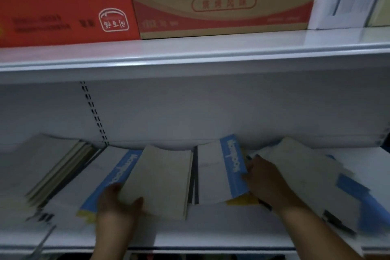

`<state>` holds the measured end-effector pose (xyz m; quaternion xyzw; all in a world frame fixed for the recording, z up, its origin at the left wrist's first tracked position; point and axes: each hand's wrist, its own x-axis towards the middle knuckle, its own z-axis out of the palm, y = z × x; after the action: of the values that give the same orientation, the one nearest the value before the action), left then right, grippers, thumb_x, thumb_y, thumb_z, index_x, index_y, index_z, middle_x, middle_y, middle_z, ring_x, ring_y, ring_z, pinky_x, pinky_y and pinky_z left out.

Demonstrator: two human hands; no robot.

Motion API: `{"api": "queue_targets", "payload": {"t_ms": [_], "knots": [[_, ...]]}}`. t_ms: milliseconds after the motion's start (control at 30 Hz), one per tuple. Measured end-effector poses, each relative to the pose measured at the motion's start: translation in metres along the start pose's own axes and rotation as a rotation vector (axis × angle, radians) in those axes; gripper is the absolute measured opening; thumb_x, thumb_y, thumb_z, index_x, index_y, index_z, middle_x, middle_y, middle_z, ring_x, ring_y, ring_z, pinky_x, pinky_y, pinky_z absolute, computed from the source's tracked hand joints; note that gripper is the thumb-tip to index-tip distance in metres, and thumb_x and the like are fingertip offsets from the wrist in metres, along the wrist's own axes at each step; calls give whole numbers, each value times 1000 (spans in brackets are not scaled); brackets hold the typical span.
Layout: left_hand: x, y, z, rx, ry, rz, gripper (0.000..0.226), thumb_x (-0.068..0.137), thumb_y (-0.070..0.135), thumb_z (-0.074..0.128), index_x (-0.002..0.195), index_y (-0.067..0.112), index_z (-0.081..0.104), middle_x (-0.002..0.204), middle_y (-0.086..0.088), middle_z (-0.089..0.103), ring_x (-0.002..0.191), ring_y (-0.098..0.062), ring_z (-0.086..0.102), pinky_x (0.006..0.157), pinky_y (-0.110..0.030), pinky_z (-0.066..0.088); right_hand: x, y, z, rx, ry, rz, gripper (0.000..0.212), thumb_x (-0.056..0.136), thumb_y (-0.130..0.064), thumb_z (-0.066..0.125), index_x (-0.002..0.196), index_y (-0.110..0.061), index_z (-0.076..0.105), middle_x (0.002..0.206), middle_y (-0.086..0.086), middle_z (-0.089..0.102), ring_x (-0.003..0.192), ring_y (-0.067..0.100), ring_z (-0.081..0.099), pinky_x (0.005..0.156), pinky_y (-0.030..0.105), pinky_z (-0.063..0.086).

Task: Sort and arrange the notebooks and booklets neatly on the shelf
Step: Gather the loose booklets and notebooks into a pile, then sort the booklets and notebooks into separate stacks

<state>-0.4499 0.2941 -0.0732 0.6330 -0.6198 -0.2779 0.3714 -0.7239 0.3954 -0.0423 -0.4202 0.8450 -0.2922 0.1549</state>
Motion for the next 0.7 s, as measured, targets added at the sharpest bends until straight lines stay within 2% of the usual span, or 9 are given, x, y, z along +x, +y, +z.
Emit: {"api": "queue_targets", "payload": {"t_ms": [100, 167, 233, 300, 400, 467, 567, 633, 700], "knots": [[6, -9, 3, 127, 150, 194, 65, 61, 40, 54, 102, -9, 64, 109, -37, 58, 98, -50, 54, 89, -49, 41, -5, 7, -3, -164, -10, -87, 25, 88, -38, 52, 90, -16, 63, 102, 11, 70, 96, 23, 64, 70, 26, 41], [-5, 17, 7, 96, 105, 317, 45, 69, 33, 58, 99, 1, 67, 114, -31, 58, 103, -46, 55, 91, -45, 44, -8, 17, -22, 20, -8, -86, 24, 90, -41, 52, 101, -22, 63, 84, 1, 70, 75, 7, 64, 63, 17, 41], [-16, 49, 22, -120, -40, 361, 16, 78, 12, 67, 90, 22, 65, 108, -15, 62, 95, -22, 65, 82, -23, 51, -10, 33, -47, 114, 116, -64, 24, 90, -38, 54, 103, -22, 64, 70, -14, 59, 62, 0, 57, 53, 10, 36], [-28, 74, 50, -141, -268, 377, 32, 78, 5, 69, 77, 35, 59, 88, 4, 65, 74, 7, 64, 64, -1, 45, -10, 62, -67, 136, 299, 31, 28, 90, -33, 55, 113, -20, 63, 80, -12, 59, 75, 8, 57, 60, 11, 37], [-53, 113, 94, -65, -473, 449, 10, 83, 22, 65, 87, 31, 63, 90, 5, 66, 77, 0, 63, 74, -20, 50, -17, 114, -86, 53, 247, 256, 58, 87, -37, 58, 139, -19, 39, 137, 4, 50, 120, 22, 51, 97, 26, 40], [-68, 136, 127, -3, -559, 463, 32, 86, 34, 61, 113, 18, 61, 110, -3, 60, 95, -16, 59, 81, -26, 43, -26, 141, -92, 24, 92, 333, 74, 85, -43, 59, 146, -16, 25, 151, 4, 34, 135, 23, 38, 108, 30, 33], [-82, 155, 167, 53, -643, 455, 55, 82, 46, 62, 126, 14, 52, 119, -1, 49, 115, -22, 50, 92, -29, 41, -39, 162, -97, 3, 4, 355, 64, 80, -45, 64, 134, -18, 43, 137, 5, 52, 118, 21, 54, 89, 27, 44], [-85, 155, 184, 155, -681, 470, 57, 80, 47, 63, 124, 12, 53, 123, -6, 50, 115, -23, 49, 96, -31, 41, -47, 167, -105, -117, -3, 356, 48, 73, -48, 68, 111, -21, 55, 118, 4, 65, 99, 17, 62, 79, 26, 50], [-84, 152, 190, 179, -680, 443, 52, 78, 45, 66, 117, 12, 56, 118, -8, 55, 108, -22, 54, 93, -32, 45, -56, 169, -115, -251, 20, 401, 54, 69, -51, 68, 110, -20, 53, 114, 4, 65, 98, 18, 60, 78, 27, 48]]}}
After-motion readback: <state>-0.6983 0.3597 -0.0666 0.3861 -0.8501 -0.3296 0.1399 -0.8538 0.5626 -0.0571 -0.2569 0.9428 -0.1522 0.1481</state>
